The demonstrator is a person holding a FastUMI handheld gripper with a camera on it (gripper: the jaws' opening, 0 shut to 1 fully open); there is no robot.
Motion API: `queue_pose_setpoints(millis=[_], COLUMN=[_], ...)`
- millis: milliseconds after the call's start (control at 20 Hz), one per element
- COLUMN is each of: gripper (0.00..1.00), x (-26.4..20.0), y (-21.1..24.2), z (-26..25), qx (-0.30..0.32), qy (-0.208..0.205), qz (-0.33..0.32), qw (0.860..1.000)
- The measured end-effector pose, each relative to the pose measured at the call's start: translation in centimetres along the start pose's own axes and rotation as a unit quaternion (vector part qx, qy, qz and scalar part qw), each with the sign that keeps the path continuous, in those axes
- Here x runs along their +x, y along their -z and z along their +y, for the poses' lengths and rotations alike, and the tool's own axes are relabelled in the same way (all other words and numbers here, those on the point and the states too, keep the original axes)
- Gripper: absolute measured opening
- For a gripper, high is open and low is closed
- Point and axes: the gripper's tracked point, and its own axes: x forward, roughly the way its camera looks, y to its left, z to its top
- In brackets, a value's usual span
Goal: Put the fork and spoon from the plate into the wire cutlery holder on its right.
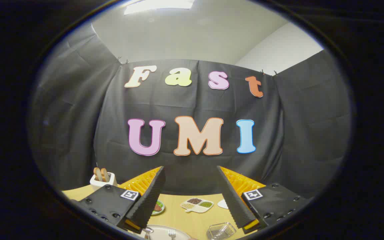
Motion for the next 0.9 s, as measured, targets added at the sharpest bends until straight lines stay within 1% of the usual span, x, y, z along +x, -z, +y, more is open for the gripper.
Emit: queue_pose_setpoints(millis=[400,900], gripper=[0.97,0.98], x=[-0.76,-0.83], y=[-0.52,-0.39], z=[-0.50,-0.52], qx=[-0.007,0.001], qy=[0.004,0.000], qz=[-0.004,0.000], qw=[1.000,1.000])
